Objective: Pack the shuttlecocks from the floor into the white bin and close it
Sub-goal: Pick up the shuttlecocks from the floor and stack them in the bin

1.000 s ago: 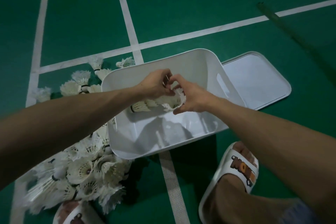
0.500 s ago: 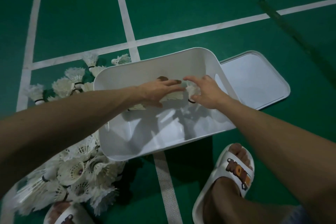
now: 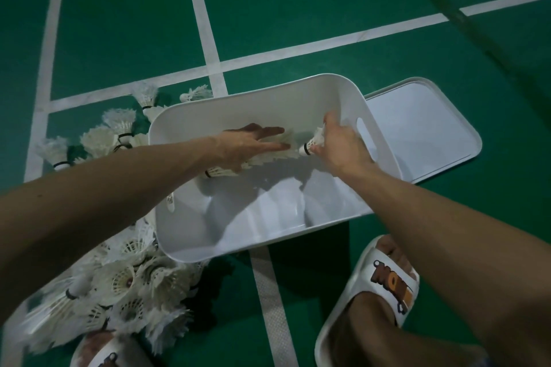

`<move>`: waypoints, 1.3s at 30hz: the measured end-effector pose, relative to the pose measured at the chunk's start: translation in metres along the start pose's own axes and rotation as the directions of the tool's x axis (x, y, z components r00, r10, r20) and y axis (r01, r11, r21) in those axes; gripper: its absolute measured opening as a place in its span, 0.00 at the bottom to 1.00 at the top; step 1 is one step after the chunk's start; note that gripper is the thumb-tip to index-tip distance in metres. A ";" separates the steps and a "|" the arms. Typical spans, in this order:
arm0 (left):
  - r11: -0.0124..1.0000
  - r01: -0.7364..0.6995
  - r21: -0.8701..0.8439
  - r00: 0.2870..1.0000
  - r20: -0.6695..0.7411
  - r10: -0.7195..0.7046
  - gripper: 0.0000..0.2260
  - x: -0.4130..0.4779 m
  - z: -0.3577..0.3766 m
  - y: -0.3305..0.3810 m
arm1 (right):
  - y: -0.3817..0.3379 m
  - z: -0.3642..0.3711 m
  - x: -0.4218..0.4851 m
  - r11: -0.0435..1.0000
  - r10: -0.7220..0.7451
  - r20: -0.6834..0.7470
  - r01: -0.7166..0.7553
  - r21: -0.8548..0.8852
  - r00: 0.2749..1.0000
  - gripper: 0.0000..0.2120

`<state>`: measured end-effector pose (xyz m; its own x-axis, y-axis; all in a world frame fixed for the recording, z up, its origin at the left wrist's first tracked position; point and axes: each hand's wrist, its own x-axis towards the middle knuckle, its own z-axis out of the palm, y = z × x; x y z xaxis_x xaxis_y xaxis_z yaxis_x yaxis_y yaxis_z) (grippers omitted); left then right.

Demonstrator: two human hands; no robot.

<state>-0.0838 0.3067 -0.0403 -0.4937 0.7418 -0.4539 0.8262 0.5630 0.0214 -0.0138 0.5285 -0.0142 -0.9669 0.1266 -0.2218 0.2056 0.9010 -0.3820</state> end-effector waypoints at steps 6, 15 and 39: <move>0.999 0.005 -0.046 1.000 -0.026 -0.006 0.51 0.000 -0.001 -0.004 | -0.003 0.001 0.001 0.999 0.040 -0.019 -0.039 0.015 0.999 0.22; 0.967 0.073 -0.242 0.996 0.063 -0.059 0.51 -0.001 -0.001 -0.009 | -0.008 0.004 0.009 0.994 0.092 -0.121 -0.084 0.070 0.988 0.18; 0.993 0.026 -0.113 0.999 -0.031 -0.029 0.43 -0.019 -0.004 -0.006 | -0.006 0.024 0.026 0.923 0.060 0.194 -0.129 0.364 0.979 0.22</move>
<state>-0.0801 0.2908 -0.0280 -0.5257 0.7359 -0.4267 0.7773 0.6193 0.1105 -0.0360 0.5166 -0.0393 -0.9050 0.0980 -0.4139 0.3693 0.6640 -0.6502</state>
